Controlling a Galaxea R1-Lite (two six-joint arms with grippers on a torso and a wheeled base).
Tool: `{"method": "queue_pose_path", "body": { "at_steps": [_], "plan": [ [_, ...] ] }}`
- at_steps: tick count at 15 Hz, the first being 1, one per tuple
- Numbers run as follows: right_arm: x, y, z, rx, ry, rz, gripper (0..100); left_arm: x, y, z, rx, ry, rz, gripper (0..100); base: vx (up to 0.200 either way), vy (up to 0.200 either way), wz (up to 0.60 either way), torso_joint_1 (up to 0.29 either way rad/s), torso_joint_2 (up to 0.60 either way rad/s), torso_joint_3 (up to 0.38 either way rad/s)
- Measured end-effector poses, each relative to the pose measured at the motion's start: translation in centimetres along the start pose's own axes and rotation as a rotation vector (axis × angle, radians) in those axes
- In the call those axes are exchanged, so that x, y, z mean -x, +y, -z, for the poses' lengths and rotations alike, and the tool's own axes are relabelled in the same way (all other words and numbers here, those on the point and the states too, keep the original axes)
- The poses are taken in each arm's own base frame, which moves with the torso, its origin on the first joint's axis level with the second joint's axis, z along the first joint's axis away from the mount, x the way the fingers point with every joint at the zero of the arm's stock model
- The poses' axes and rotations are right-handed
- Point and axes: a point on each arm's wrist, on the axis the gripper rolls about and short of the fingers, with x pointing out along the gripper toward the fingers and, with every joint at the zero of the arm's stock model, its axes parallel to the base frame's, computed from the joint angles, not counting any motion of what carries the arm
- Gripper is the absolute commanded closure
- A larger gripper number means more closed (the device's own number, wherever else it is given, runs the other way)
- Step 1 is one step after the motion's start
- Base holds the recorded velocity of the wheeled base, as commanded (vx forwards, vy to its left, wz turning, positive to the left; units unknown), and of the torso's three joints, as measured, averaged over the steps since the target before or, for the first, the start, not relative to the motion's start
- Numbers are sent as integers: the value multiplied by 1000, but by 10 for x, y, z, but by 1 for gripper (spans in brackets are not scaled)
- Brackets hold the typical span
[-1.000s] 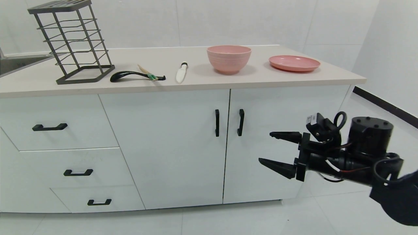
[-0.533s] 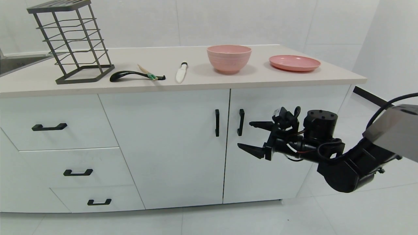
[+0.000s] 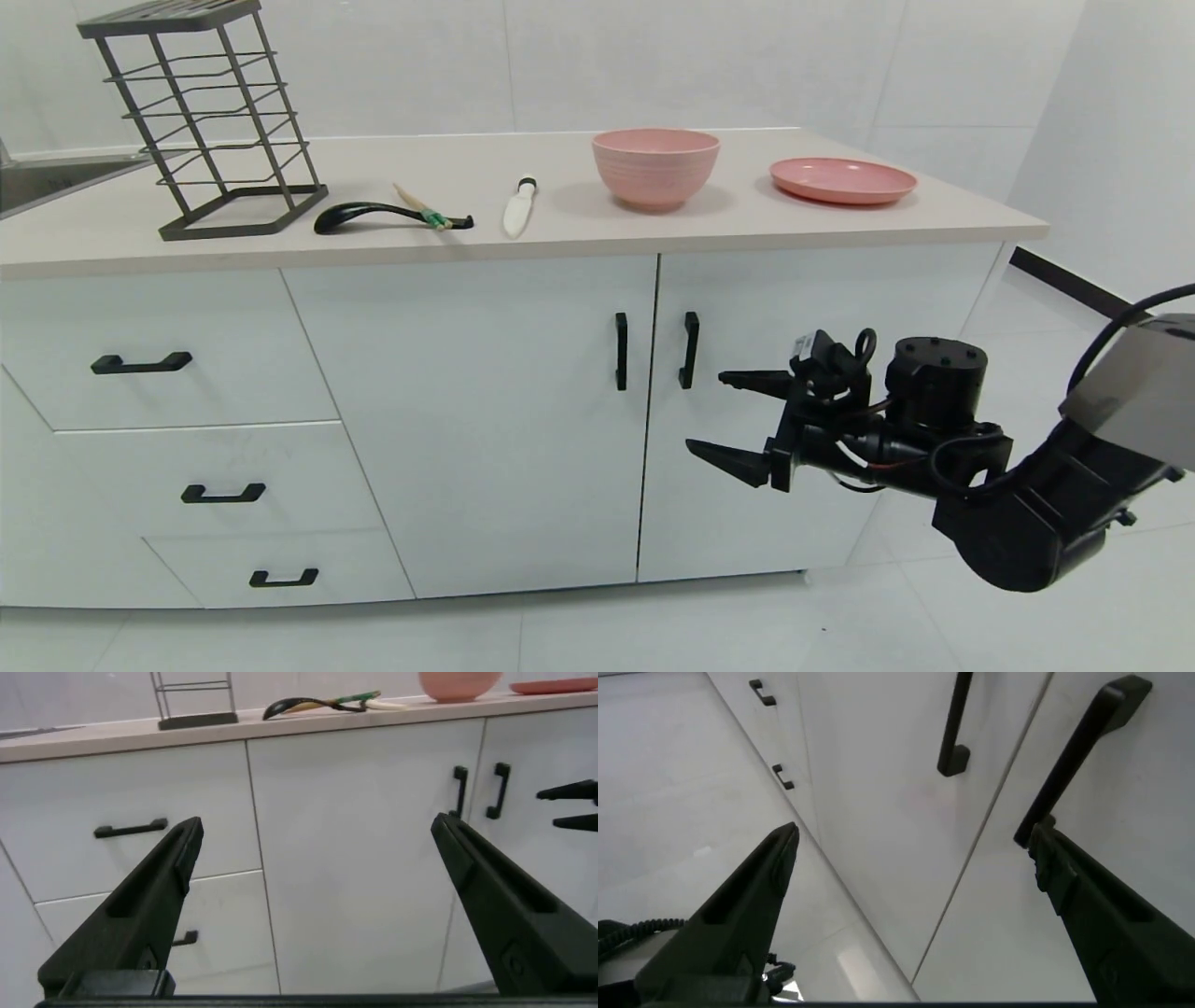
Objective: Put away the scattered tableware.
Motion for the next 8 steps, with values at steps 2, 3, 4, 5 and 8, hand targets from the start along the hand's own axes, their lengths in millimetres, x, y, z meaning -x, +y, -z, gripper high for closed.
{"method": "queue_pose_path", "body": {
  "at_steps": [2,3,4,5,8],
  "plan": [
    [8,7,-5,3,-1,-3,0,-9,3,-25,14,35,48,0,0,0,0,0,0,0],
    [12,10,-6,4,-3,-6,0,-17,4,-35,22,53,86,0,0,0,0,0,0,0],
    [16,13,-8,8,-8,-8,0,-28,5,-46,30,74,134,0,0,0,0,0,0,0],
    [18,15,-9,8,-8,-9,0,-39,6,-55,36,84,174,0,0,0,0,0,0,0],
    [25,20,-14,15,-13,-11,0,-81,9,-80,22,59,218,0,0,0,0,0,0,0]
  ]
}}
